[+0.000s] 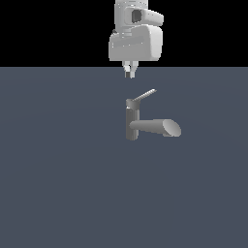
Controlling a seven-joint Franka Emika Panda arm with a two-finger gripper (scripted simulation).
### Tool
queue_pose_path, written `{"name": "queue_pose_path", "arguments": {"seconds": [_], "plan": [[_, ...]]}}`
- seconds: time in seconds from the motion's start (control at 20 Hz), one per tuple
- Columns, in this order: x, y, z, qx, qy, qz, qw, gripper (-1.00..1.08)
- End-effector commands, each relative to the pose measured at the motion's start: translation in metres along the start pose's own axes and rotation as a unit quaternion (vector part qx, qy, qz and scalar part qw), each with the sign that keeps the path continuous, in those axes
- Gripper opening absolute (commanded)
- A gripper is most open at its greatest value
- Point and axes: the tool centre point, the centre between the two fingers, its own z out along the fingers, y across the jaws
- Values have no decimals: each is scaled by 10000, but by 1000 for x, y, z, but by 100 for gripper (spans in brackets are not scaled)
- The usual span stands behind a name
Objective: Turn on the faucet by rotating a designated handle.
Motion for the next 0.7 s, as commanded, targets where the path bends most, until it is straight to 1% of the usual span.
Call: {"name": "queue_pose_path", "arguments": {"seconds": [0.0, 0.35, 0.65], "plan": [[18, -8, 13, 0, 11, 296, 9996, -100], [69, -22, 48, 0, 29, 1088, 9941, -100], [102, -27, 68, 3, 36, 1571, 9876, -100]]}}
